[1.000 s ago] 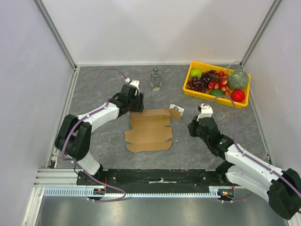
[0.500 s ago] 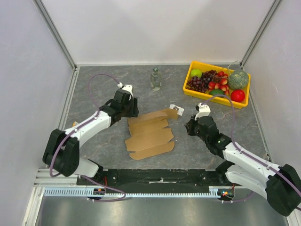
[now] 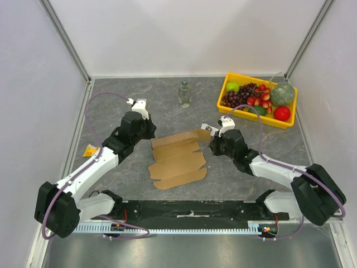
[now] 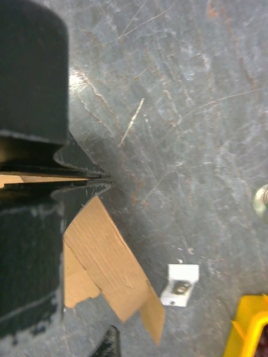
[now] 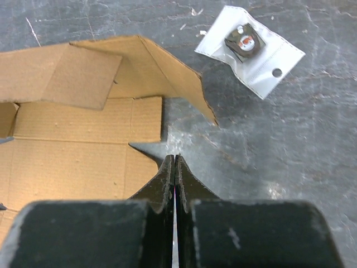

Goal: Fold the paper box

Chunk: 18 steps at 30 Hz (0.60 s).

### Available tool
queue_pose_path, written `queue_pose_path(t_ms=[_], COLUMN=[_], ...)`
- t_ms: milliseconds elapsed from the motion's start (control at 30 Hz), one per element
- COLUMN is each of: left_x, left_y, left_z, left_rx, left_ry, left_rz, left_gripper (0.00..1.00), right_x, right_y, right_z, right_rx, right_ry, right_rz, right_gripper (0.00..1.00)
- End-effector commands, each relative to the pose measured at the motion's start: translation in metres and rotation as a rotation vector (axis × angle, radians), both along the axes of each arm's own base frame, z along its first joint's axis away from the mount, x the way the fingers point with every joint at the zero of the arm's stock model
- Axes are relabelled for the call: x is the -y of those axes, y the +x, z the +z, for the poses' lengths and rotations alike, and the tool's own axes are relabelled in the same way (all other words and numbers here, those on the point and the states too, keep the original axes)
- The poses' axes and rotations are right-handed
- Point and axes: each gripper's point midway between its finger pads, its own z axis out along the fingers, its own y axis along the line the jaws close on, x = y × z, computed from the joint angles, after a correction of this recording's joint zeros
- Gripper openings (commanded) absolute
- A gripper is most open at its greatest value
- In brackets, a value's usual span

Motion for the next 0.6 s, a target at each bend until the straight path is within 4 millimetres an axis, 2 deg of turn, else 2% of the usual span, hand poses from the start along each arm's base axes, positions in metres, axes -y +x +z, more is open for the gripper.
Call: queue_pose_path(t_ms=[0, 133, 367, 567], left_x=[0.008, 0.011, 0.016, 0.021], left_y=[-0.005, -0.007, -0.010, -0.013], left_z=[-0.001, -0.005, -0.007, -0.017], left_rx=[0.024, 0.015, 0.013, -0.016], left_ry=[-0.039, -0.043, -0.046, -0.041], left_rz=[-0.041, -0.055, -0.076, -0.100], left_gripper=[0.03, 0.02, 0.02, 0.02], right_x=[-0.027, -0.033, -0.032, -0.040], right_y=[0.027, 0.038, 0.056, 0.064], right_z=[0.030, 0.029, 0.050, 0.056], right_rx=[0.082, 0.078, 0.140, 0.148], right_ry=[0.085, 0.079, 0.051, 0.028], right_rz=[0.045, 0.038, 0.005, 0.042], right_gripper=[0.00, 0.00, 0.00, 0.00])
